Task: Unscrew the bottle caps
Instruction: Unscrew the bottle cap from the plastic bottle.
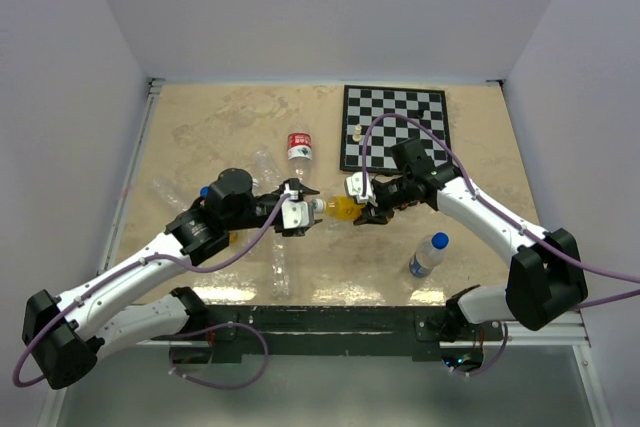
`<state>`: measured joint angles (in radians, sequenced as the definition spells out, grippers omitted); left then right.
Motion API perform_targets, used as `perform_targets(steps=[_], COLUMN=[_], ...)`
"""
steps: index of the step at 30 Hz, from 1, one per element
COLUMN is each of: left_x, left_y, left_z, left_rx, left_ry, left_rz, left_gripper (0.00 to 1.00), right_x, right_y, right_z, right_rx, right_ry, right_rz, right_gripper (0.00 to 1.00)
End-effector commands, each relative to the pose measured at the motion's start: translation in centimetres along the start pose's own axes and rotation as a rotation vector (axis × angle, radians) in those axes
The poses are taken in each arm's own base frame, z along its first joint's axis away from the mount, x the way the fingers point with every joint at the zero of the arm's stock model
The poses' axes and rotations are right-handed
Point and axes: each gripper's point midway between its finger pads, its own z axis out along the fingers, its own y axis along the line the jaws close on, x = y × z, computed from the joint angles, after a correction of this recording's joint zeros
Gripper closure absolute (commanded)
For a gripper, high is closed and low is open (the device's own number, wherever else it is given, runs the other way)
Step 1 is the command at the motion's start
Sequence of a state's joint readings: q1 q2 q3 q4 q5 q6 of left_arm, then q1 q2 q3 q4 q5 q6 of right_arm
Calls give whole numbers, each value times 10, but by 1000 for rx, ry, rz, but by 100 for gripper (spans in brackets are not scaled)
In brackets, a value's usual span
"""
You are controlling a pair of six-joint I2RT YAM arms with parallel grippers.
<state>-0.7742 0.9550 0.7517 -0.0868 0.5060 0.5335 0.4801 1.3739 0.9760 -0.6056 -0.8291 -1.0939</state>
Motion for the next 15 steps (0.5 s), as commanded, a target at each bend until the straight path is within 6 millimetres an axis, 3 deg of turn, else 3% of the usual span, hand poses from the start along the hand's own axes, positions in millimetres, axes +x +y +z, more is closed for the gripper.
perform_targets(steps=[1, 5, 8, 11, 15], left_x=[-39, -39, -38, -35, -27], left_y=[18, 19, 21, 20, 17], left_z=[-2, -3, -4, -4, -5], left_rx=[-48, -60, -73, -70, -66], left_ry=[-123, -123, -116, -99, -56], left_rz=[46, 36, 29, 16, -76], left_gripper=[40, 52, 73, 81, 100], right_x=[-13, -13, -13, -13, -13], right_y=[-4, -4, -4, -3, -4], right_z=[-1, -1, -1, -1, -2], right_rx=[-2, -2, -1, -1, 0], right_ry=[-32, -32, -31, -31, -32], right_rz=[-38, -38, -38, -38, -39], right_gripper=[100, 100, 100, 100, 100])
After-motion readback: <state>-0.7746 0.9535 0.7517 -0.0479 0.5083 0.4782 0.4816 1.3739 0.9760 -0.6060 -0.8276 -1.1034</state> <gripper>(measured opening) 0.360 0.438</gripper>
